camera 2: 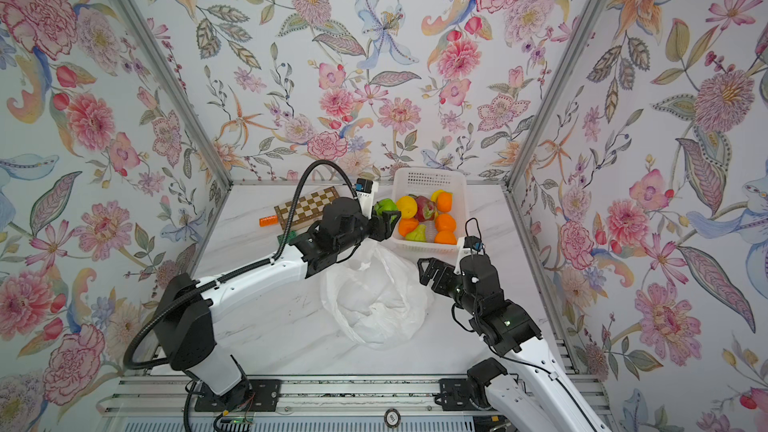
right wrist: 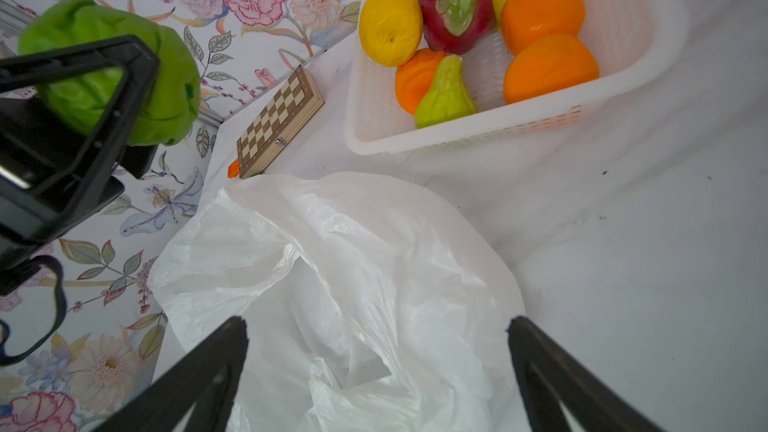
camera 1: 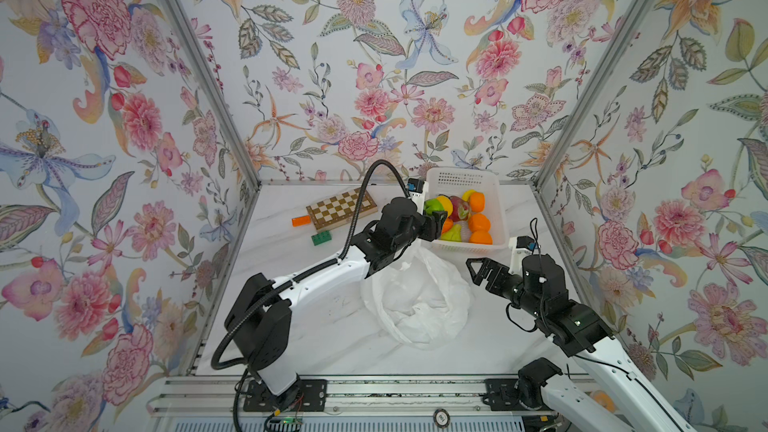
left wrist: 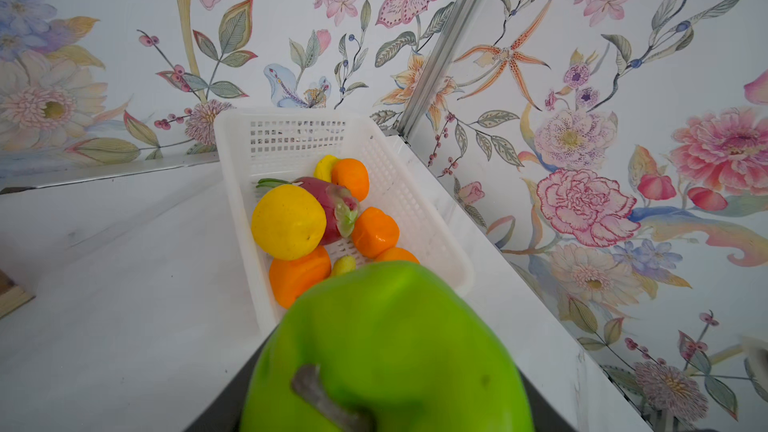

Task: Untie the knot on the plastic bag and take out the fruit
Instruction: 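Lift the green pepper out with the left gripper and release it into the basket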

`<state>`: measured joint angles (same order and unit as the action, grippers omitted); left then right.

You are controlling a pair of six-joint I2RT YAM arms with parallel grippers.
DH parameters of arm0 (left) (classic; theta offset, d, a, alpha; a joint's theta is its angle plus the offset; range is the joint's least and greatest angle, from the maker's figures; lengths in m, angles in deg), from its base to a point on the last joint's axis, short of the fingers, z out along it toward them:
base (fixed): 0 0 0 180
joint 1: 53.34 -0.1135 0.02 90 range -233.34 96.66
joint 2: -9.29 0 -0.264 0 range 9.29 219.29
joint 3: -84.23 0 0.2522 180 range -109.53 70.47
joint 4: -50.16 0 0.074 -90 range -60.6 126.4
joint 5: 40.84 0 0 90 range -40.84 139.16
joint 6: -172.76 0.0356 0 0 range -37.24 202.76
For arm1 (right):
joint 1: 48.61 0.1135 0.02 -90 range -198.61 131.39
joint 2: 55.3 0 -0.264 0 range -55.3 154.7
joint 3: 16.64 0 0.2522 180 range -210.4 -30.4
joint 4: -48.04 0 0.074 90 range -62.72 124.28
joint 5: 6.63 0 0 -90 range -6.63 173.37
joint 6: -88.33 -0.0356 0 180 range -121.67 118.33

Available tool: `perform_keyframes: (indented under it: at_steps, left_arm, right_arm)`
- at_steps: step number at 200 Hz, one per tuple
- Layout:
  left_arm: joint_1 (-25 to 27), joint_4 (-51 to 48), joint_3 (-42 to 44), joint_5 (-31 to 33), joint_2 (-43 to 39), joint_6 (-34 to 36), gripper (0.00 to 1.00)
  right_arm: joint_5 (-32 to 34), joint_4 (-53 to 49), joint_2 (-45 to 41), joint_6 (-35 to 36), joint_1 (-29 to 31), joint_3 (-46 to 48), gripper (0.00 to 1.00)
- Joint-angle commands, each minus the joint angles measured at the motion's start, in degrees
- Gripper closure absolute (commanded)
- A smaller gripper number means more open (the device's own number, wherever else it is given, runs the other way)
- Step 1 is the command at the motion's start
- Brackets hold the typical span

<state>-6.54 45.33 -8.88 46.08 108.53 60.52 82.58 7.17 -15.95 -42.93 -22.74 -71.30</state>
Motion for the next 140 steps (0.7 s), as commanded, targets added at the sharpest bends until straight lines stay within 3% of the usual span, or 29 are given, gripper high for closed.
perform_keyframes:
  at_steps: [1, 57, 140]
  left_arm:
    - [-0.72, 0.89, -7.88, -2.56, 7.78, 2.18, 0.48]
    - [-0.66, -2.32, -28.15, -9.01, 27.36, 0.95, 0.49]
    - [1.12, -23.11, -49.34, -6.51, 45.66, 3.74, 0.48]
  right_arm:
    - [0.77, -3.78, -0.34, 2.54, -2.07, -2.64, 0.01]
    - [-0.69, -6.2, -0.35, 3.92, -5.45, -4.48, 0.01]
    - [-2.13, -6.5, -0.34, 3.53, -5.92, -3.59, 0.01]
